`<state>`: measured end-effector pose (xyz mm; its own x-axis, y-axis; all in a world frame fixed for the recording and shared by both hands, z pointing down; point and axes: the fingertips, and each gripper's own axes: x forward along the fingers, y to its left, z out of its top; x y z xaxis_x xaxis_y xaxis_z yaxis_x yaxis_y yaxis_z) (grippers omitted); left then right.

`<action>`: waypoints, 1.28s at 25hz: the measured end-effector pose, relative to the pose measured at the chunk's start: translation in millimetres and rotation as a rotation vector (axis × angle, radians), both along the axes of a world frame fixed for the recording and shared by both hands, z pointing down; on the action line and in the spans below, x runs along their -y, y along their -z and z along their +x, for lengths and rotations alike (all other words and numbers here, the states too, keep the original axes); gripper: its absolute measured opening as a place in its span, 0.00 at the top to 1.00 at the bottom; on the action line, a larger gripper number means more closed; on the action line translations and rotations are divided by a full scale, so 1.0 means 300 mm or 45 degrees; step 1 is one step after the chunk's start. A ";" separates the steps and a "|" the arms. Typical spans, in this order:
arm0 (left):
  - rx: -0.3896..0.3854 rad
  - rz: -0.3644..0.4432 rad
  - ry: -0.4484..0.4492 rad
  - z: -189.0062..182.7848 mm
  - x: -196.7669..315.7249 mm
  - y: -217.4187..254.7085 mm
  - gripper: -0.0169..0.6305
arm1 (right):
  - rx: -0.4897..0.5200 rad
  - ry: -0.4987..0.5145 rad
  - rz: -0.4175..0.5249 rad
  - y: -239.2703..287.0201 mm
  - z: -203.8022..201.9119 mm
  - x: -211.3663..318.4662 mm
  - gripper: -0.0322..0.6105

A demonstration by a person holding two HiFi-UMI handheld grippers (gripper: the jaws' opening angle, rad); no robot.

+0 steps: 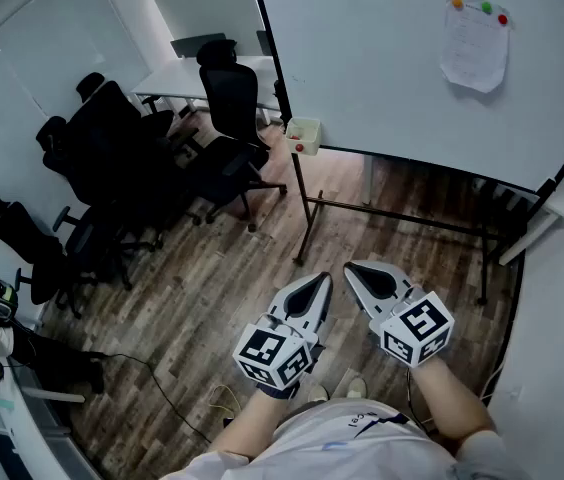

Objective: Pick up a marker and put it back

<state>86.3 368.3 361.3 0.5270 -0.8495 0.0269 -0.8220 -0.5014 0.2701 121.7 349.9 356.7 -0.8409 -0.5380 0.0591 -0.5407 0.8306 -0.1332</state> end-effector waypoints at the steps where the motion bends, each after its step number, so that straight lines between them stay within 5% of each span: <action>1: 0.001 0.002 0.001 0.004 0.004 0.002 0.96 | -0.002 0.001 0.004 0.003 0.002 0.004 0.93; 22: 0.041 -0.018 0.068 0.064 0.079 -0.007 0.96 | 0.049 0.060 0.078 0.063 0.074 0.077 0.93; 32: 0.030 -0.029 0.079 -0.038 0.248 -0.061 0.96 | 0.036 0.050 0.036 -0.008 -0.030 0.241 0.93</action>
